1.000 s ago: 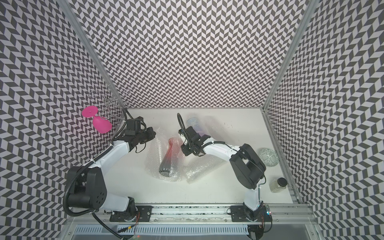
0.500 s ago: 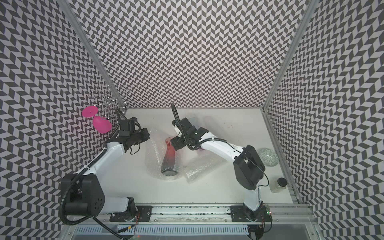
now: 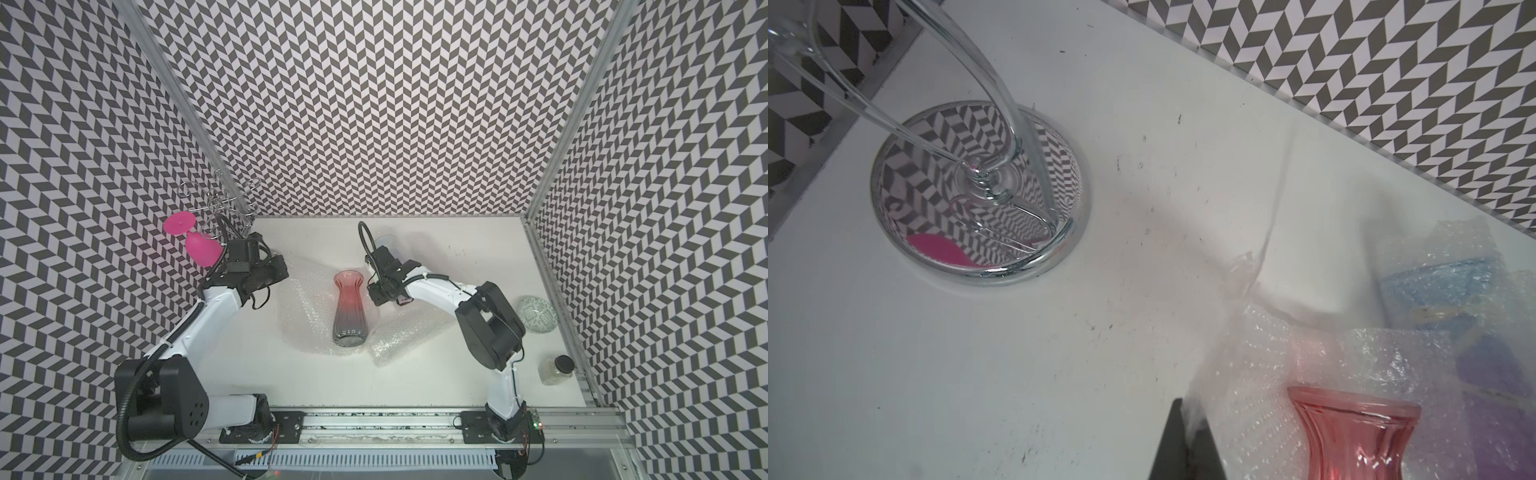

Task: Unwrap the vase from the bubble wrap
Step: Unwrap the bubble wrap at the center of the board, then pick up the vase from the bubble wrap.

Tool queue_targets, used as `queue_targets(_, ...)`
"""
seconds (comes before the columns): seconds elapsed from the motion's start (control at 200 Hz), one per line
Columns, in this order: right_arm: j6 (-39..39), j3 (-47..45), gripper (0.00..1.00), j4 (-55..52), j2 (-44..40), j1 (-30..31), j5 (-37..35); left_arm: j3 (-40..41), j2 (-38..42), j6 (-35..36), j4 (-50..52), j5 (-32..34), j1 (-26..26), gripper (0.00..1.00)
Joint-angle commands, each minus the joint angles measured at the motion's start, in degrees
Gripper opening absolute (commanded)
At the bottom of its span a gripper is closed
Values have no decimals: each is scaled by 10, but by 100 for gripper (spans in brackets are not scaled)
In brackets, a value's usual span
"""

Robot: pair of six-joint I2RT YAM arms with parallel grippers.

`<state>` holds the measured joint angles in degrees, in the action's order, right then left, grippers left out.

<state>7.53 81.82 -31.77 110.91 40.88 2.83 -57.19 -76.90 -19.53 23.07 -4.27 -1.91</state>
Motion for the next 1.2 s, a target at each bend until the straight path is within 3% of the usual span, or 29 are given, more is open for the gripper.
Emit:
queue_targets(0.0,-4,-9,37,6,-32,-5,-8,-30,7,22,-12,46,-6,0)
queue_targets(0.12,-12,-6,40,-3,-41,-6,-18,-29,3,37,-6,66,-6,0)
queue_targets(0.245,-22,21,57,-22,-56,0,-34,-31,-3,40,12,74,-6,1)
queue_targets(0.345,-31,58,72,-45,-61,10,-44,-37,-1,40,27,83,1,31)
queue_targets(0.431,-31,93,81,-63,-60,18,-43,-47,5,40,43,81,5,68)
queue_targets(0.511,-26,124,87,-76,-54,22,-36,-53,16,40,59,74,7,83)
queue_targets(0.731,-14,172,91,-81,-14,38,14,-41,79,38,100,62,23,92)
queue_targets(0.906,21,193,91,-73,36,41,80,20,141,32,114,-47,33,96)
queue_targets(1.046,35,202,91,-70,59,40,94,31,156,-3,111,-84,103,96)
queue_targets(1.196,43,174,91,-69,26,33,87,7,107,-56,85,-111,191,98)
